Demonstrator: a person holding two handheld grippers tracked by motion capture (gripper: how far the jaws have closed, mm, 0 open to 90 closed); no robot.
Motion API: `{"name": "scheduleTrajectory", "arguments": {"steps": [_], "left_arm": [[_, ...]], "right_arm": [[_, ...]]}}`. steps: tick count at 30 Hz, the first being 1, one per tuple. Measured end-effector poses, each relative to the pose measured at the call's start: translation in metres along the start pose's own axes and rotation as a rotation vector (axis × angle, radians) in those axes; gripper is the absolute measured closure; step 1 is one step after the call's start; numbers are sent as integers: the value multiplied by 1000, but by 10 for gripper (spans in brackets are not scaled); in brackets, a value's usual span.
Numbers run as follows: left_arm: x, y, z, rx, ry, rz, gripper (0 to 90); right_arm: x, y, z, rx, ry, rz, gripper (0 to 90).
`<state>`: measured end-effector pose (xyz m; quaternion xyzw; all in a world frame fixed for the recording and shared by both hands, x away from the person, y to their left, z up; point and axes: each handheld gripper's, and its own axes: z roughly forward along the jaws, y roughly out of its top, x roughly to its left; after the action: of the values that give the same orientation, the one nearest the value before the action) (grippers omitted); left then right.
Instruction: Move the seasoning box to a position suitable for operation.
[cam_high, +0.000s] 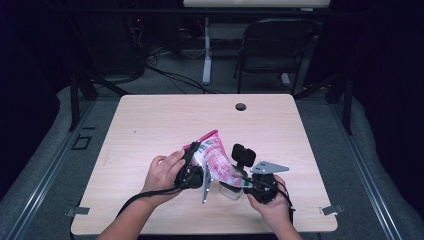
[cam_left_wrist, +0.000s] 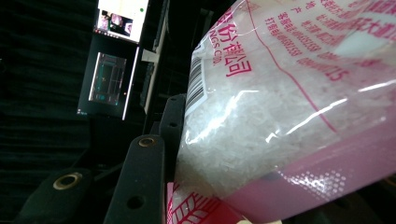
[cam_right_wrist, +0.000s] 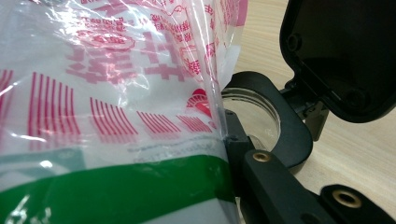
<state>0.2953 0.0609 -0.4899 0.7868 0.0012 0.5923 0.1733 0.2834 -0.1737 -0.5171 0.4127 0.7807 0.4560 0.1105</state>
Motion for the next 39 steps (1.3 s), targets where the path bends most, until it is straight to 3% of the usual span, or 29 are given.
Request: {"name": "scheduleTrajectory", "arguments": {"steps": [26, 39], "left_arm": [[1, 3, -1, -3, -9, -5, 666], [2, 4, -3, -2, 4, 14, 667]], "right_arm": [[-1, -1, 2, 11, -5, 0, 895], [-1, -2, 2, 9, -3, 3, 895]]}}
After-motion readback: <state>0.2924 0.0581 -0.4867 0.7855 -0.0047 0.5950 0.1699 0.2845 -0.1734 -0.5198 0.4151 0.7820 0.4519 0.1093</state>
